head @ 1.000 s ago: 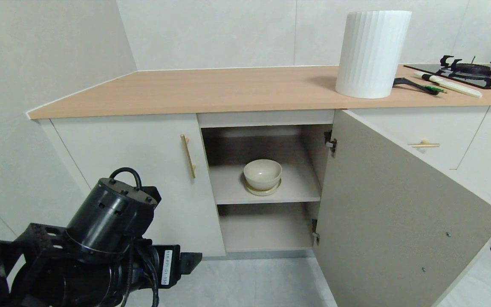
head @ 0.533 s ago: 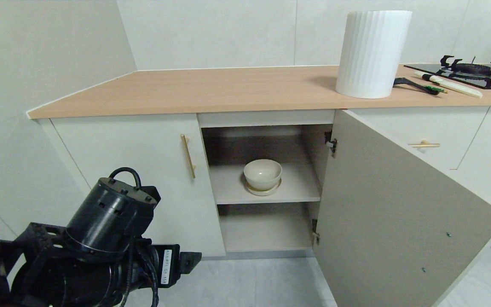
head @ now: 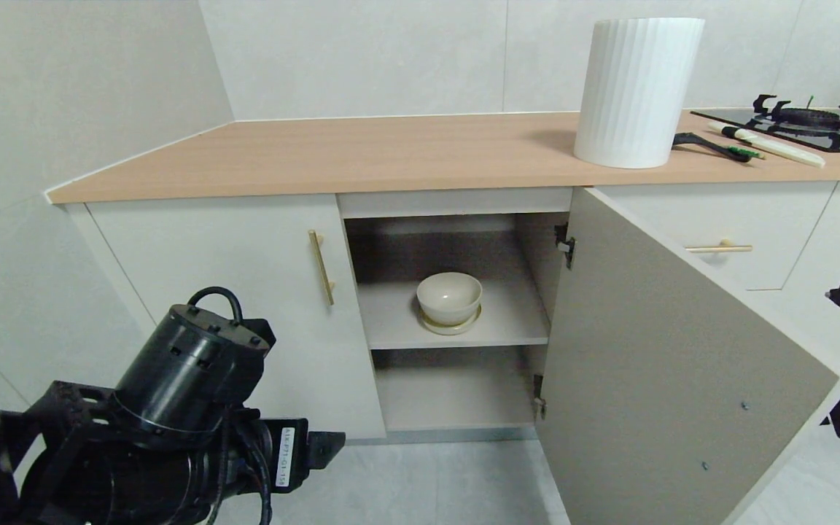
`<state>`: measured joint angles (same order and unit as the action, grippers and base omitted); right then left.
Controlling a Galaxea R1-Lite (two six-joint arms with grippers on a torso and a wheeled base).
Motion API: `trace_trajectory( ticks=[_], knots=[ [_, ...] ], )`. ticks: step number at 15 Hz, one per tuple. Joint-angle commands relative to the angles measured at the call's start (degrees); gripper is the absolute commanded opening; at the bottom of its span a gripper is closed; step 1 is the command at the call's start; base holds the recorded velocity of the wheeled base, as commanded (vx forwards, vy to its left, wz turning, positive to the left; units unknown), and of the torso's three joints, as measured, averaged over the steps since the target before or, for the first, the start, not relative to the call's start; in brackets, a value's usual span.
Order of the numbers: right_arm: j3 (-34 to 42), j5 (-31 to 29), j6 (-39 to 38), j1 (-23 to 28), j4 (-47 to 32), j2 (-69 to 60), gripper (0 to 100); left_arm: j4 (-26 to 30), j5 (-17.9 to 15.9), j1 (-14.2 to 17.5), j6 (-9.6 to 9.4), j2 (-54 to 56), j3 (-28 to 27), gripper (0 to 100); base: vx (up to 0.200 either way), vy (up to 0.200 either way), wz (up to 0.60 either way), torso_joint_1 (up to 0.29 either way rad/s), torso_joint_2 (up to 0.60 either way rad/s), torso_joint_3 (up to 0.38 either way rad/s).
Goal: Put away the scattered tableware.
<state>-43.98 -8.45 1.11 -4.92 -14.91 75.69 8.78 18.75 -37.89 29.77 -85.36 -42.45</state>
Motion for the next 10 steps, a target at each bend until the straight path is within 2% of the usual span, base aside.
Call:
trace_trajectory(
  ticks=[1,5,9,10],
  knots=[
    [0.13,0.01,-1.99,-3.25,0.06,0.16,100,0.01,-0.03,0.01,0.03,-0.07,0.0,100,0.0,0.0,0.0,0.0,0.0,0.0],
    [1.18,0.01,-4.45,-8.52,1.2,1.39,100,0.01,-0.03,0.01,0.03,-0.25,0.0,100,0.0,0.0,0.0,0.0,0.0,0.0],
    [7.16,-0.08,-5.77,-10.63,15.96,4.55,100,0.01,0.06,0.01,-0.06,-0.42,0.26,100,0.0,0.0,0.0,0.0,0.0,0.0],
    [7.77,-0.08,-5.68,-10.72,17.55,4.82,100,0.01,0.06,0.01,-0.06,-0.42,0.26,100,0.0,0.0,0.0,0.0,0.0,0.0]
  ],
)
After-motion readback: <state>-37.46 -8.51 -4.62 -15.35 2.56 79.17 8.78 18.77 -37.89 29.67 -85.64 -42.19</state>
